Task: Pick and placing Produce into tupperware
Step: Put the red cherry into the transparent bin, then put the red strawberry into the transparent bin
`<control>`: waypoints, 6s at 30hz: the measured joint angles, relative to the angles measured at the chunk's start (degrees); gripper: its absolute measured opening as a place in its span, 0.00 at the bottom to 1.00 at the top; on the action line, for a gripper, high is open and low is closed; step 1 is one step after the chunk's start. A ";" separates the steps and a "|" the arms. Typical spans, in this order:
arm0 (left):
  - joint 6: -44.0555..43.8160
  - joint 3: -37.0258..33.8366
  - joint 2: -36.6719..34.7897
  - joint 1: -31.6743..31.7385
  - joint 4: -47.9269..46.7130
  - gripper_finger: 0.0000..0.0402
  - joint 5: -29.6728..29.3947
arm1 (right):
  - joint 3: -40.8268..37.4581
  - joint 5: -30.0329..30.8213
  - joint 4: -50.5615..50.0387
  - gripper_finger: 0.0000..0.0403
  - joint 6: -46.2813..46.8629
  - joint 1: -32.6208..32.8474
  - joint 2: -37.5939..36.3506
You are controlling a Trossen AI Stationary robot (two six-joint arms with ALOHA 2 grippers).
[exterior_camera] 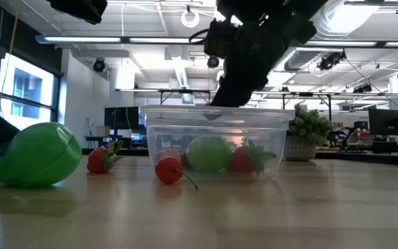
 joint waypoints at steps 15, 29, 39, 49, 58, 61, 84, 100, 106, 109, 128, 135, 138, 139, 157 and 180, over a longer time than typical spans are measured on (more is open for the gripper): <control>-0.02 0.01 0.00 0.00 0.01 0.00 0.01 | 0.07 -1.11 1.93 0.35 1.93 1.35 4.24; 0.00 0.00 0.00 0.00 0.02 0.00 0.02 | 0.07 -0.22 3.54 0.44 -0.59 0.91 0.74; -0.02 0.00 0.00 0.01 0.02 0.00 0.00 | -4.60 11.17 4.04 0.38 -5.90 -0.96 -16.83; 0.00 0.00 0.00 0.00 0.02 0.00 0.00 | -26.94 11.49 13.02 0.37 5.71 -5.02 -30.66; -0.02 0.00 0.00 0.02 0.00 0.00 0.00 | -40.28 9.95 30.06 0.44 5.49 -6.86 -26.37; 0.00 0.00 0.00 0.02 0.01 0.00 0.01 | -40.87 10.23 31.86 0.48 4.89 -7.72 -23.81; 0.00 0.00 0.00 0.02 0.01 0.00 0.01 | -40.36 5.91 42.30 0.64 -6.47 -8.09 -9.93; -0.01 0.01 0.00 0.00 0.02 0.00 0.01 | -36.63 3.94 42.16 0.64 -9.82 -8.09 -5.21; -0.02 0.01 0.00 0.01 0.02 0.00 0.01 | -36.11 4.10 41.45 0.64 -9.89 -8.11 -4.57; 0.00 0.01 0.00 0.01 0.01 0.00 0.02 | -36.09 4.12 41.19 0.64 -9.72 -8.11 -4.57; -0.01 0.00 0.00 0.02 0.01 0.00 0.02 | -36.09 4.15 40.49 0.51 -6.75 -8.97 -4.57; -0.02 0.00 0.00 0.02 0.01 0.00 0.02 | -36.09 3.88 40.53 0.46 -6.18 -8.97 -4.57; 0.00 0.01 0.00 0.01 0.02 0.00 0.00 | -36.09 3.86 40.53 0.44 -6.18 -8.97 -4.57; -0.01 0.02 0.00 0.02 0.00 0.00 0.02 | -36.09 3.86 40.55 0.43 -6.16 -8.97 -4.57; -0.02 0.00 0.00 0.00 0.00 0.00 0.00 | -36.09 3.88 40.03 0.36 0.76 -8.97 -5.16; 0.00 0.00 0.00 0.01 0.00 0.00 0.00 | -28.25 10.16 20.89 0.36 3.61 -7.94 -36.31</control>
